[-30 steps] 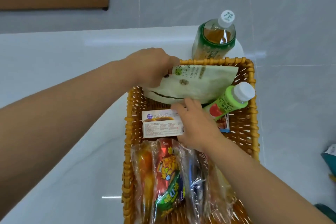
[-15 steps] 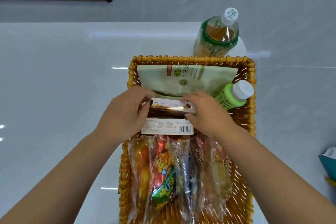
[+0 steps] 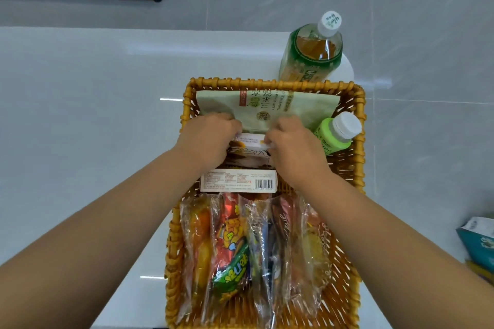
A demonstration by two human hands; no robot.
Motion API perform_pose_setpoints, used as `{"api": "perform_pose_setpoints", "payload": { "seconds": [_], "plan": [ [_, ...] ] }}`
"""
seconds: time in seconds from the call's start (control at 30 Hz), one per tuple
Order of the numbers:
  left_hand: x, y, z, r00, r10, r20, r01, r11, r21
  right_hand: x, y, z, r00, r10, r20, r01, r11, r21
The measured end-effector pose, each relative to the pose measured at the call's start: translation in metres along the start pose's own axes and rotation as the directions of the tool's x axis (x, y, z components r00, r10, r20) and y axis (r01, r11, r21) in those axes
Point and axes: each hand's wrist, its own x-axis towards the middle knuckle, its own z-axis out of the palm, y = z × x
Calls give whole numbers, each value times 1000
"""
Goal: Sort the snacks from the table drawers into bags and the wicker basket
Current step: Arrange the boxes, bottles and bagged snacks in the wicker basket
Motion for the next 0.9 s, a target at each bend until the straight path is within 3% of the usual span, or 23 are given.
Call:
{"api": "perform_pose_setpoints", "payload": {
  "seconds": [0.07,0.1,0.13,0.2,0.27,0.33,0.43,0.53,0.63,0.7,0.77,0.8,0.9],
  "plan": [
    [4,0,0,1000,13,2,-13,1000,9,-9,1,-3,995,-12,-98,26,989,145],
    [4,-1,1,1000,14,-5,-14,1000,-12,-13,2,-3,999,-6,-53,18,974,224],
    [2,-2,3,1000,8,-22,-9,999,-46,-19,1,-2,996,-17,92,-10,960,279],
    [-2,-4,8,997,-12,-76,4,994,-108,-27,0,0,927,-64,369,-5,983,184],
    [-8,-5,9,991,-33,-130,9,983,-181,-30,-1,1,908,-55,415,15,995,98],
    [-15,-4,9,987,-63,-147,13,947,-322,-27,-2,-1,946,-34,323,5,996,90],
    [-28,2,7,1000,-7,16,14,863,-505,-21,0,-4,986,21,167,-34,997,76],
    [-35,1,15,993,101,52,-73,919,-388,-22,-3,-6,981,86,173,-102,991,85],
    [-35,-1,22,990,143,8,-139,973,-186,-30,-10,-3,994,39,106,-45,998,45],
    [-35,0,22,989,145,13,-142,981,-129,-39,-10,-8,989,45,-141,-33,996,82],
    [-36,4,22,993,113,18,-110,987,-120,-47,-7,-21,892,138,-431,-99,989,112],
    [-36,5,22,995,93,22,-90,988,-124,-50,-4,-28,850,223,-478,-182,975,130],
    [-36,6,24,999,41,31,-35,984,-176,-46,10,-36,815,513,-269,-500,857,120]
  ]
}}
